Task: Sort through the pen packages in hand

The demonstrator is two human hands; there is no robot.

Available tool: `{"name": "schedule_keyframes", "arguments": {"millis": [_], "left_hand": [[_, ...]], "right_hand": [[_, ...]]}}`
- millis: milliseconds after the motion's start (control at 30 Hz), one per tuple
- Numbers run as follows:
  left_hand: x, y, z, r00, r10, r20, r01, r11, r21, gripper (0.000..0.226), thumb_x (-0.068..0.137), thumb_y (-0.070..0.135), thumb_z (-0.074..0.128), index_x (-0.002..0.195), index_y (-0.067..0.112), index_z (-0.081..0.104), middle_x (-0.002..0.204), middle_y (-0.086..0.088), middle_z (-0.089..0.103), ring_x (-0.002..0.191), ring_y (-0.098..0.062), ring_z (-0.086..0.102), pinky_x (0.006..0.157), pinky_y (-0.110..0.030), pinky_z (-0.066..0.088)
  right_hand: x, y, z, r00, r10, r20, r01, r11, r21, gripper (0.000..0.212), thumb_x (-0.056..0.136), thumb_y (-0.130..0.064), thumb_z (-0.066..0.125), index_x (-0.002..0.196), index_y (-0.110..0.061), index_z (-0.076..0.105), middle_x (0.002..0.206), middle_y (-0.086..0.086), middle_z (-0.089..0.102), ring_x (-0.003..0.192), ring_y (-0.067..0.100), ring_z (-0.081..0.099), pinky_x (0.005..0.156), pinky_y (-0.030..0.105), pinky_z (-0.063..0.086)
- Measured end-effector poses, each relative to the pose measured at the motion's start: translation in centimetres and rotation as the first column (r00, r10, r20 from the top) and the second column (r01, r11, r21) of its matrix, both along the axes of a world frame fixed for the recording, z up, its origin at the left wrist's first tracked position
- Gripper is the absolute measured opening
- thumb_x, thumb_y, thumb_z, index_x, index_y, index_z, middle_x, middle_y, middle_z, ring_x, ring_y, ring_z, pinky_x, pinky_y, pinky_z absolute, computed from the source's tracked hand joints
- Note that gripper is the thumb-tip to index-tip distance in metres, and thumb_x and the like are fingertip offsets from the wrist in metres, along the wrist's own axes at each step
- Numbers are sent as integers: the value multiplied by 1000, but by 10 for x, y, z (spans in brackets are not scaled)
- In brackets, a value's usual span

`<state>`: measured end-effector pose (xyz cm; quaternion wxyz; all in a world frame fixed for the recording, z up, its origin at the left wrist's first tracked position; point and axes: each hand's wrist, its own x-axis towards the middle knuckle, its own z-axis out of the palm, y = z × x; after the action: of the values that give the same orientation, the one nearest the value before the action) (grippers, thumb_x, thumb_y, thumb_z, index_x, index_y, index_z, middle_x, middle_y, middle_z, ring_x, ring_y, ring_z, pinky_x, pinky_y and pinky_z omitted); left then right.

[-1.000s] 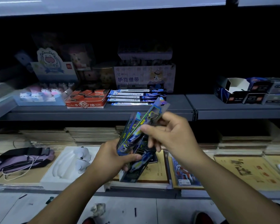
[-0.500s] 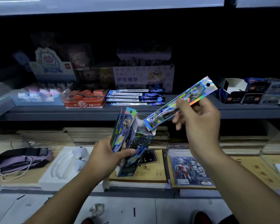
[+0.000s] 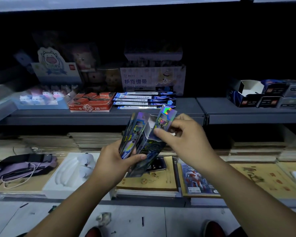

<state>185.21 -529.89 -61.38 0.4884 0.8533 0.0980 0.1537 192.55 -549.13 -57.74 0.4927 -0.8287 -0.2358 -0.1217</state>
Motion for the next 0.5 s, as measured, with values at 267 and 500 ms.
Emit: {"name": "schedule_keyframes", "arguments": {"millis": [267,500], "left_hand": [[0,1,-1,1000,8,-6,-7,996,92,35,73,29,90,70,14,58,65,3,67,53,-8,60,51,-20,51],[1,2,-5,1000,-27,-15,29,986,161,34,74,29,89,68,21,57,64,11,66,56,-6,60,57,-31,56]], "right_hand": [[-6,-6,6,999,41,-12,-39,992,117,16,88,-21,79,77,-27,69,54,0,59,46,20,52,51,37,46],[-1,-4,-4,1000,7,-23,-10,991,-137,12,87,-26,80,77,-21,74,61,-16,65,56,2,58,52,26,47]]}}
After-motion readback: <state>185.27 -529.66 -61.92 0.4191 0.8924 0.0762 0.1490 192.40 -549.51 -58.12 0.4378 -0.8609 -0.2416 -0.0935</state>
